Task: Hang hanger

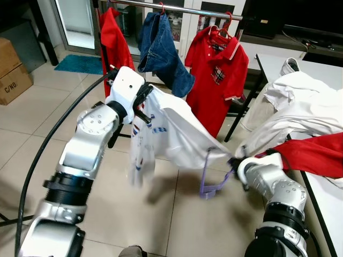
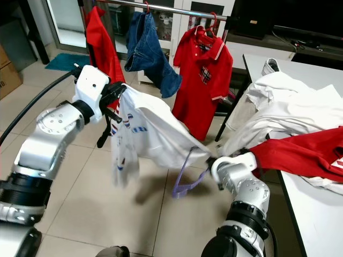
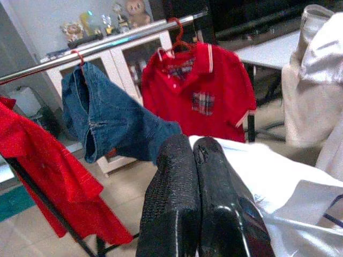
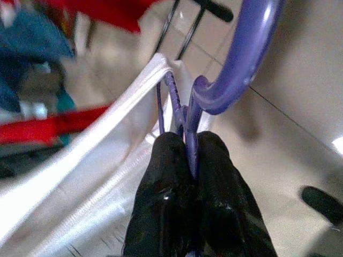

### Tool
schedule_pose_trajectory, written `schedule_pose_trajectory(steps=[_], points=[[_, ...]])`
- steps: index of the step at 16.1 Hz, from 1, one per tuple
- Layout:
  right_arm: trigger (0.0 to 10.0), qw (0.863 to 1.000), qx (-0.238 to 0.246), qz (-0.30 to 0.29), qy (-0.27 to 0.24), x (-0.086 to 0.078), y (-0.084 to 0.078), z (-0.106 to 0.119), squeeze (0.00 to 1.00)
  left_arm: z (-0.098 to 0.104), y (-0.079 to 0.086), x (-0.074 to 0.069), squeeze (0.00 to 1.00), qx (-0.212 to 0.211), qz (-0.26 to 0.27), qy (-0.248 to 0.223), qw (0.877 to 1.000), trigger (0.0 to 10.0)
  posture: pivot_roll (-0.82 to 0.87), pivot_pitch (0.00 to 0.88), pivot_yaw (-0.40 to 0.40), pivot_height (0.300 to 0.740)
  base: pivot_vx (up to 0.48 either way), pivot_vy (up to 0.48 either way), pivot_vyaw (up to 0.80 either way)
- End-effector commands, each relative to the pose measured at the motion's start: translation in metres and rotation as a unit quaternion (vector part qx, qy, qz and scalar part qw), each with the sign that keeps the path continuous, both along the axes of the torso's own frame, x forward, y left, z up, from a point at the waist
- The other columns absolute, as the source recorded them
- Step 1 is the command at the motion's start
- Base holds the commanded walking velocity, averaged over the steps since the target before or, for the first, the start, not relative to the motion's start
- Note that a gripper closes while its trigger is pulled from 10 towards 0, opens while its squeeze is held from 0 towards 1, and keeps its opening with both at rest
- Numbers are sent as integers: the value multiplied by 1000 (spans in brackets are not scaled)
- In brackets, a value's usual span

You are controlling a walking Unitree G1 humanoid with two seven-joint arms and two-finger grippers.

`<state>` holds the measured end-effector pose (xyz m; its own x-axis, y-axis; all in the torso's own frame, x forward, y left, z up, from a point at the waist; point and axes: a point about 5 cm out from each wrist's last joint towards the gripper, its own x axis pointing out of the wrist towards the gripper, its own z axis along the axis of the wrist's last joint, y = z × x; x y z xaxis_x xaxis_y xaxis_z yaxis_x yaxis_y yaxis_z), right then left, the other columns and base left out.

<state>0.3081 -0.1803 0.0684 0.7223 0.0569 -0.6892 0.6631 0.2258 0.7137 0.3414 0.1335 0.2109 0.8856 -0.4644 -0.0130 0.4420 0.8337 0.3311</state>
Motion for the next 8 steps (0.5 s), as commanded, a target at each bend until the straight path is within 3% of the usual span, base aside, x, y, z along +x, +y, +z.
schedule_pose_trajectory(steps=[1,2,4,5,6,7,8], points=[[10000,999,42,-9,-17,11,25,10,0,4,-1,-2,0,-14,5,-12,1000,0,119,24,-51,740,0,0,0],[10000,995,73,-39,-59,27,35,29,0,-19,-17,-12,0,-22,-14,17,1000,0,122,29,-45,740,0,0,0],[10000,991,80,-44,-96,37,40,43,0,-32,-29,-18,0,-30,-36,36,998,0,125,31,-43,740,0,0,0],[10000,984,86,-26,-152,45,49,60,0,-40,-43,-23,0,-50,-62,54,995,0,127,31,-43,740,0,0,0],[10000,970,98,-14,-223,51,57,82,0,-44,-55,-29,0,-78,-89,72,990,0,125,29,-42,740,0,0,0],[10000,963,104,-10,-247,52,60,90,0,-44,-59,-31,0,-90,-98,74,988,0,122,28,-41,740,0,0,0],[10000,956,70,17,-283,53,64,100,0,-37,-67,-33,0,-119,-107,63,985,0,121,26,-39,740,0,0,0]])
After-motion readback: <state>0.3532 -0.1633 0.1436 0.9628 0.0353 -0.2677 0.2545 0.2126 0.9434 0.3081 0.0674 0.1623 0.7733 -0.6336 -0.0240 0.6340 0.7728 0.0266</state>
